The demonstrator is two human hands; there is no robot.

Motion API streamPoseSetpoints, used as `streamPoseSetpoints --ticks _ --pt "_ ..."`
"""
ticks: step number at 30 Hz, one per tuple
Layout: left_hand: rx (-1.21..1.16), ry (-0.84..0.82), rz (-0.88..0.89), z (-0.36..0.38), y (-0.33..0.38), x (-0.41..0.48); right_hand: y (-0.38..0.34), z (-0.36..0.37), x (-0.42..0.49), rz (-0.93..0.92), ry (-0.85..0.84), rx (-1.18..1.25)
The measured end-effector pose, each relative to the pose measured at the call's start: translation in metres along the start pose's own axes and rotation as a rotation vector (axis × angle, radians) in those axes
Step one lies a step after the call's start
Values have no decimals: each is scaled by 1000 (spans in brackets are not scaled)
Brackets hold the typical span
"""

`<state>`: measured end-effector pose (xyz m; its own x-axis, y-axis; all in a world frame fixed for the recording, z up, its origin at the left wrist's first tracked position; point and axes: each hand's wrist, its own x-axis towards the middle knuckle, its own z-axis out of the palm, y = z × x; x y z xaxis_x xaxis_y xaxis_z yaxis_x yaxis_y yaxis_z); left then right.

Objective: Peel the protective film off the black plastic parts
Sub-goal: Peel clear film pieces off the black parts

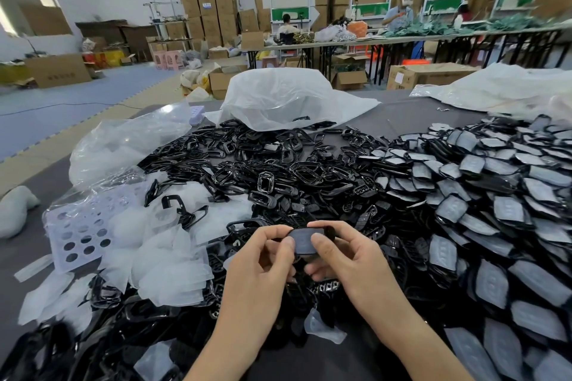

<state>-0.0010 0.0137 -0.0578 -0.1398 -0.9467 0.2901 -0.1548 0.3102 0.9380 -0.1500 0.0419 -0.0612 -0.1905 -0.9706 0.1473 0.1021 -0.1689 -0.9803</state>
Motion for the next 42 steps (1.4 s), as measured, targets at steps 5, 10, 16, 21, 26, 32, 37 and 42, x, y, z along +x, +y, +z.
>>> streamPoseSetpoints --ticks 5,10,16,21,26,32,37,42 --pt "25 -16 17 2 -3 -4 -10 -12 6 -67 168 -24" --pt "126 -12 52 -3 -4 -7 -57 -70 48 -243 627 206" --pt "629 41 199 -9 -6 -4 -33 -57 34 -216 517 -157" --pt "920 168 129 -26 -13 8 -5 0 36 -320 119 -668" --pt "1070 124 23 -36 -22 14 10 41 76 -345 -278 -1135" --pt "1130 132 109 -38 -29 14 20 48 78 -365 -271 -1424" --pt "1115 86 176 -43 -33 15 9 27 60 -357 -1 -1101" --pt "1057 7 183 -48 -31 17 -2 0 32 -173 261 -422"
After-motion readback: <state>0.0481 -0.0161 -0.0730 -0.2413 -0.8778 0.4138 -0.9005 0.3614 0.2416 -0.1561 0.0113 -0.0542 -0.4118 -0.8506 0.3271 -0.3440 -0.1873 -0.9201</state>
